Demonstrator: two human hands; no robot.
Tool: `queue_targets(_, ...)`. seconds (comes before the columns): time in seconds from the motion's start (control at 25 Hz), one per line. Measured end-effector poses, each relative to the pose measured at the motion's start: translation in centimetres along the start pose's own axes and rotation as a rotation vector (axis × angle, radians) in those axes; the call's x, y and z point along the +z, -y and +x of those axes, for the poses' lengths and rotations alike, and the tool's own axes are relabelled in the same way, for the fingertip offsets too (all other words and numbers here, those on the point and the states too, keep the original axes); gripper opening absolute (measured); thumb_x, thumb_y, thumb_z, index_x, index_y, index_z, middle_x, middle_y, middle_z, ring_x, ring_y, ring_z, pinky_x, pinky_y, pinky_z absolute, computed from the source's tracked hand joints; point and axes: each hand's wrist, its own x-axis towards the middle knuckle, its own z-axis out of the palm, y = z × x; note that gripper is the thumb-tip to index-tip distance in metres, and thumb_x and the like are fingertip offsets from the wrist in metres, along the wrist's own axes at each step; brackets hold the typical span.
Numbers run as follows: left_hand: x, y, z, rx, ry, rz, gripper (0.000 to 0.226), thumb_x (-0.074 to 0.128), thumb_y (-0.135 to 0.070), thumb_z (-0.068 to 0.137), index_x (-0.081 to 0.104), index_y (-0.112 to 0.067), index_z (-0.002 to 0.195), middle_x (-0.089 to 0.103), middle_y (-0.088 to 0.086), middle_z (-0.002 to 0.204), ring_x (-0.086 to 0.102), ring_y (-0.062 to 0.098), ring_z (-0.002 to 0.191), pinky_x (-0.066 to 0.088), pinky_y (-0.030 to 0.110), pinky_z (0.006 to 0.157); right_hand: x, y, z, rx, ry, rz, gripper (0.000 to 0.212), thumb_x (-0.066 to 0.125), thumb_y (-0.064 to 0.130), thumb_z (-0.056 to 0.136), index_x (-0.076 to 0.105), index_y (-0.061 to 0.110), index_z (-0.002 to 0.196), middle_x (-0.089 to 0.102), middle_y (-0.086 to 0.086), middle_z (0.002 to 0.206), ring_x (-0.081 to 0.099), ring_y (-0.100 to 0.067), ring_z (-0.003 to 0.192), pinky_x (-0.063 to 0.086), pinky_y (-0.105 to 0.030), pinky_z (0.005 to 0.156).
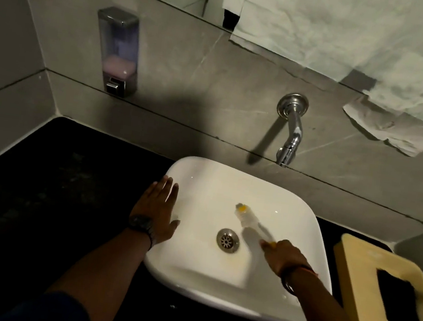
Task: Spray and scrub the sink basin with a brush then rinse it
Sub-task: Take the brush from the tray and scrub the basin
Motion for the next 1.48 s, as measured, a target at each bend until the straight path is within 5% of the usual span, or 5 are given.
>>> queue_targets(0.16, 0.0, 0.1, 0.2, 0.014, -0.008, 0.057, 0.084, 0.045, -0.048, 0.086, 0.001, -0.008, 0.146, 0.001, 0.013, 0.158, -0.008, 0.027, 0.145, -0.004, 0.040, 0.118, 3.2, 0.9, -3.0, -0.222, 0.280, 0.030, 0.043, 0.056, 0.061, 0.086, 0.046, 0.025, 0.066, 0.060, 0.011, 0.049, 0.054, -0.001, 0.042, 0.039, -0.015, 0.045)
queue_targets(0.4, -0.2, -0.2, 0.1, 0.003, 0.004, 0.089, 0.085, 0.046, -0.050, 0.084, 0.004, -0.008, 0.146, 0.005, 0.011, 0.158, -0.007, 0.028, 0.145, -0.003, 0.040, 0.117, 0.3, -4.2, -0.6, 0.032, -0.025, -0.077, 0.056, 0.055, 0.048, 0.092, 0.053, 0.003, 0.125, 0.061, -0.022, 0.127, 0.060, -0.037, 0.112, 0.047, -0.033, 0.083)
queue_targets(0.6, -0.1, -0.1, 0.2, 0.013, -0.015, 0.076, 0.086, 0.047, -0.051, 0.083, 0.005, -0.008, 0.146, 0.008, 0.011, 0.158, -0.006, 0.027, 0.145, -0.002, 0.040, 0.118, 0.1, -4.5, -3.9, 0.196, 0.434, 0.211, 0.053, 0.056, 0.070, 0.072, 0.049, 0.018, 0.063, 0.039, 0.001, 0.040, 0.028, -0.016, 0.030, 0.023, -0.014, 0.038)
queue_targets(1.2, 0.4, 0.1, 0.5, 0.021, -0.006, 0.093, 0.087, 0.048, -0.050, 0.083, 0.005, -0.007, 0.146, 0.010, 0.011, 0.158, -0.004, 0.027, 0.145, 0.000, 0.040, 0.118, -1.3, -3.9, -2.3, 0.176, 0.040, 0.322, 0.047, 0.047, 0.056, 0.093, 0.057, 0.010, 0.092, 0.061, -0.013, 0.070, 0.061, -0.022, 0.050, 0.043, -0.023, 0.049)
queue_targets(1.48, 0.9, 0.3, 0.9, 0.084, -0.025, 0.122, 0.087, 0.049, -0.051, 0.082, 0.008, -0.007, 0.145, 0.017, 0.011, 0.156, 0.004, 0.026, 0.145, 0.003, 0.039, 0.117, 0.5, -2.4, -3.9, 0.203, 0.651, 0.218, 0.065, 0.045, 0.080, 0.073, 0.040, 0.020, 0.049, 0.027, 0.004, 0.039, 0.020, -0.013, 0.030, 0.018, -0.013, 0.036)
